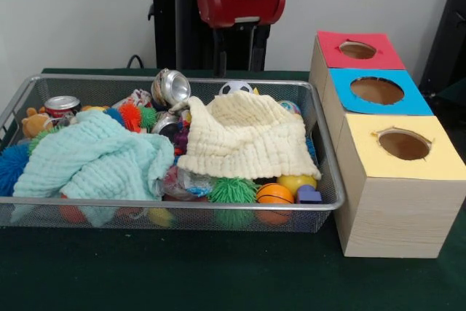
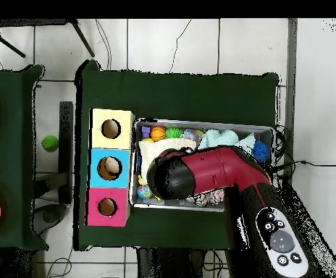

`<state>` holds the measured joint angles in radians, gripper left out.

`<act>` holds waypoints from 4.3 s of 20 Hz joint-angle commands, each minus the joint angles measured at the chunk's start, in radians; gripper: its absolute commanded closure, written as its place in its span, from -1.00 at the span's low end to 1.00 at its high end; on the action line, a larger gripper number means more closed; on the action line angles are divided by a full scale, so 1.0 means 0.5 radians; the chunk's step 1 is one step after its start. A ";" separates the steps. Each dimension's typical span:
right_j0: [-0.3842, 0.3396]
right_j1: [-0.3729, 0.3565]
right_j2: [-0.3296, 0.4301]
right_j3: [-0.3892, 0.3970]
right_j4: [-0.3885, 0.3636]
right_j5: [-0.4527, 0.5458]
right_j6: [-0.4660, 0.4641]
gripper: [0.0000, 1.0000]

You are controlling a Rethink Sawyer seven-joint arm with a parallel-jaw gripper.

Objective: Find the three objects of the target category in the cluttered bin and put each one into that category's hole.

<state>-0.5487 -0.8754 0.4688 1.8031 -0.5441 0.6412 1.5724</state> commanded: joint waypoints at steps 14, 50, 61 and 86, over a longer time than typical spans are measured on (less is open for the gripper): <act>-0.260 0.254 0.074 0.072 -0.196 0.034 -0.358 -1.00; -0.166 0.582 0.046 -0.185 -0.525 -0.065 -0.199 -1.00; -0.058 0.672 -0.055 -0.278 -0.665 -0.009 -0.134 -1.00; 0.032 0.773 -0.119 -0.425 -0.711 0.233 -0.284 -1.00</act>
<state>-0.5313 -0.5342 0.4354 1.6733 -0.8415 0.6757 1.5724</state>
